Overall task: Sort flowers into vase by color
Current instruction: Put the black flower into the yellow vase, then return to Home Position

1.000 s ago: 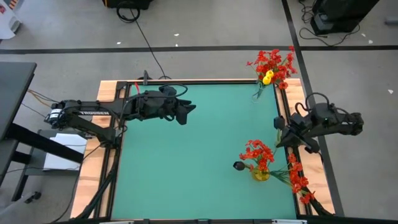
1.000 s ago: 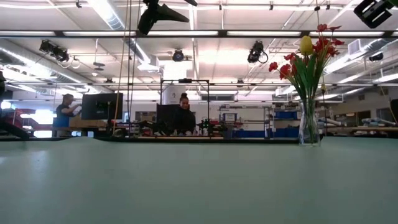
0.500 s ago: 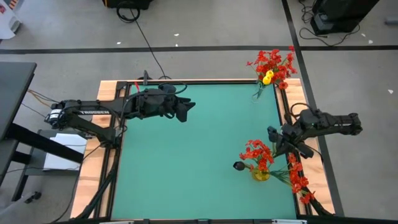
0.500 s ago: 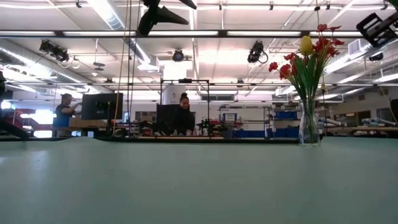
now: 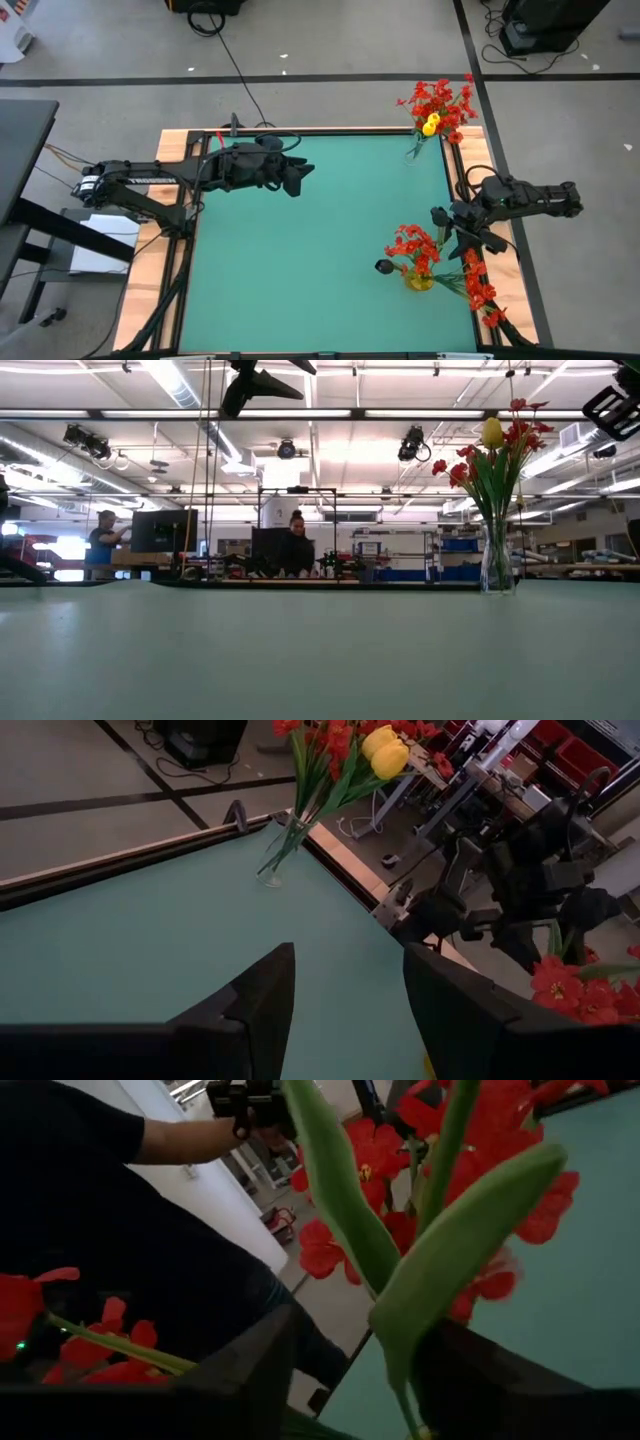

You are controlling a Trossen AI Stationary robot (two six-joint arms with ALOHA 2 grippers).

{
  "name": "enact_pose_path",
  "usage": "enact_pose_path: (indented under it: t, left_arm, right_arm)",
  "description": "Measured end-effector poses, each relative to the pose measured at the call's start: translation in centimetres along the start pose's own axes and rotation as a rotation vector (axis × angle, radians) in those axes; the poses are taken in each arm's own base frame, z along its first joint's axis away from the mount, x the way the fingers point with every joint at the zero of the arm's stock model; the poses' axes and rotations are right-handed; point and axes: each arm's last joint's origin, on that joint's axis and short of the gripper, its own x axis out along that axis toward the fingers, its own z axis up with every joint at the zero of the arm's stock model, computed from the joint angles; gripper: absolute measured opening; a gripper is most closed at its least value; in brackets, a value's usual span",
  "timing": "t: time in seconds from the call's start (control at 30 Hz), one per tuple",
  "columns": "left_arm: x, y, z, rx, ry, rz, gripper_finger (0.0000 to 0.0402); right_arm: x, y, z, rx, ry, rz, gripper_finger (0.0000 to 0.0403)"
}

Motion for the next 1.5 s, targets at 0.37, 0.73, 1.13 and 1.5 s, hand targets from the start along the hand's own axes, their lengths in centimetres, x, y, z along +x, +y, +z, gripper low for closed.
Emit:
enact_pose_path:
  t: [0.37, 0.73, 1.13, 1.5]
  left_arm:
    - [0.0, 0.1, 0.0, 0.054, 0.003, 0.007, 0.0192]
    - [0.0, 0.1, 0.0, 0.074, 0.003, 0.008, 0.0192]
    - [0.1, 0.4, 0.2, 0.074, -0.001, 0.017, 0.0192]
    - [0.3, 1.0, 0.7, 0.094, -0.015, 0.041, 0.0192]
  right_arm:
    - [-3.8, 3.8, 1.9, -0.075, 0.062, -0.269, 0.0248]
    - [-0.6, 2.8, 3.9, 0.047, 0.253, -0.069, 0.0236]
    - [1.9, 3.0, 7.1, 0.087, 0.374, -0.065, 0.0231]
    - [0.2, 6.2, 10.6, -0.04, 0.279, -0.135, 0.0231]
